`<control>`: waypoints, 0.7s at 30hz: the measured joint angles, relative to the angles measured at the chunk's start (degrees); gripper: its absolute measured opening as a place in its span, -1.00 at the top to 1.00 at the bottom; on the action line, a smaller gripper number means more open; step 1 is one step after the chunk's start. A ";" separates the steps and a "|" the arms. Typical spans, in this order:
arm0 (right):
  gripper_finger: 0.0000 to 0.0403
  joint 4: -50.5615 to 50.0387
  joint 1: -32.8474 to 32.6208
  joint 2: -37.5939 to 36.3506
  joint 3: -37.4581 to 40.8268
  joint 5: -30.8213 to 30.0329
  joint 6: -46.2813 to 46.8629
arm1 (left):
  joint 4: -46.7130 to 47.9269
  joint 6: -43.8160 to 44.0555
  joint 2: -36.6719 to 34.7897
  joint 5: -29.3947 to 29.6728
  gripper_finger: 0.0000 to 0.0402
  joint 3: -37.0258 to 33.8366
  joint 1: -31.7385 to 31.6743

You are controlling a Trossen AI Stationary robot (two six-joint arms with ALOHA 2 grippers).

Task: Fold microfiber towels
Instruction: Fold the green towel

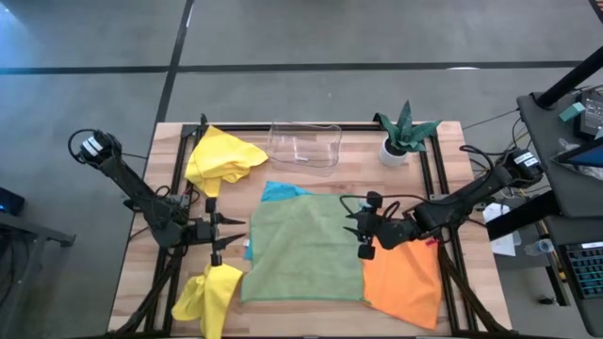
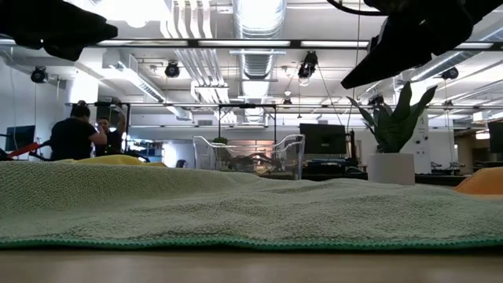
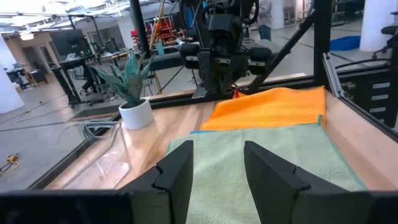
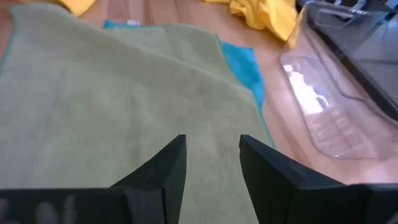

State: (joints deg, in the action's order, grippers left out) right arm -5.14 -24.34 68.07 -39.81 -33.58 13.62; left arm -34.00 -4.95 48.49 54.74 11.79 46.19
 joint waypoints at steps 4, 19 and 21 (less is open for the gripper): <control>0.30 0.73 0.03 -0.02 0.00 0.02 -0.68 | -0.07 -0.30 -0.68 -0.02 0.36 0.00 -0.36; 0.30 0.74 0.01 0.09 2.16 2.31 -2.57 | 1.27 8.56 -1.99 -0.03 0.36 1.42 -6.83; 0.30 0.68 0.01 0.09 3.24 2.32 -2.03 | 4.57 11.37 -1.63 -0.62 0.36 1.86 -8.34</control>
State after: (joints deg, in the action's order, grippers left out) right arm -4.46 -24.34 68.16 -36.57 -31.27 11.59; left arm -29.42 6.42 46.86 54.12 13.65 37.85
